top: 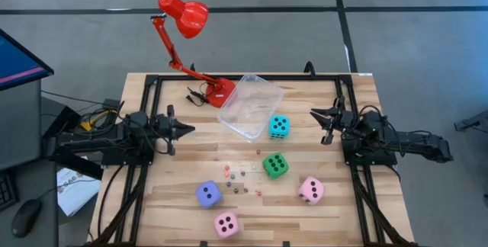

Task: Pick & Place Dice
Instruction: Put the blue dice into the transparent bin

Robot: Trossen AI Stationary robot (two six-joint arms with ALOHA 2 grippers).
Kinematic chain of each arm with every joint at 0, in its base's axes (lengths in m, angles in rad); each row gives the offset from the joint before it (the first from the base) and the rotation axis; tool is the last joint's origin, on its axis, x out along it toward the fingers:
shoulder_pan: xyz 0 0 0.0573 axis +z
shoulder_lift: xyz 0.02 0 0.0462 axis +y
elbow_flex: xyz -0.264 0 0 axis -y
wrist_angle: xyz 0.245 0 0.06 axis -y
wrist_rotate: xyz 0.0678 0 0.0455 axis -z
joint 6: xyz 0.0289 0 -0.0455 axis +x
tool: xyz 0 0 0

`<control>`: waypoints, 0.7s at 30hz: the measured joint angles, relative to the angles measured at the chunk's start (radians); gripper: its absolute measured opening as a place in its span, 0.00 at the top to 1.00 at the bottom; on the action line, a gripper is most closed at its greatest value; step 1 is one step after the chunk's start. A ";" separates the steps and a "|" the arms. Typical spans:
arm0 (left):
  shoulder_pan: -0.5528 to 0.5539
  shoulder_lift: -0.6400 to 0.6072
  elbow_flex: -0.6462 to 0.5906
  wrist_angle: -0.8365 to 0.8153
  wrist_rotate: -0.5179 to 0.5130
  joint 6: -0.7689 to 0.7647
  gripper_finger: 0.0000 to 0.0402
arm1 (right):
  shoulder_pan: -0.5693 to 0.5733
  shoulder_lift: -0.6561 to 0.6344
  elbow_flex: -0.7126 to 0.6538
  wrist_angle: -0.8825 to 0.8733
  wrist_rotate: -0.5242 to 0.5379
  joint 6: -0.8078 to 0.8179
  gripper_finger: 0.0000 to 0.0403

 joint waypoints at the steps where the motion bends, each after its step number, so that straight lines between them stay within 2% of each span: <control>1: 0.000 0.000 0.000 0.000 -0.017 0.000 0.99 | 0.000 0.000 0.000 -0.008 0.000 0.021 0.88; 9: 0.000 0.000 0.000 0.001 -0.034 -0.002 0.99 | 0.000 0.000 0.000 -0.149 0.000 0.253 0.88; 21: 0.000 0.000 0.000 0.003 -0.038 0.003 1.00 | 0.015 0.000 0.000 -0.121 -0.001 0.224 0.88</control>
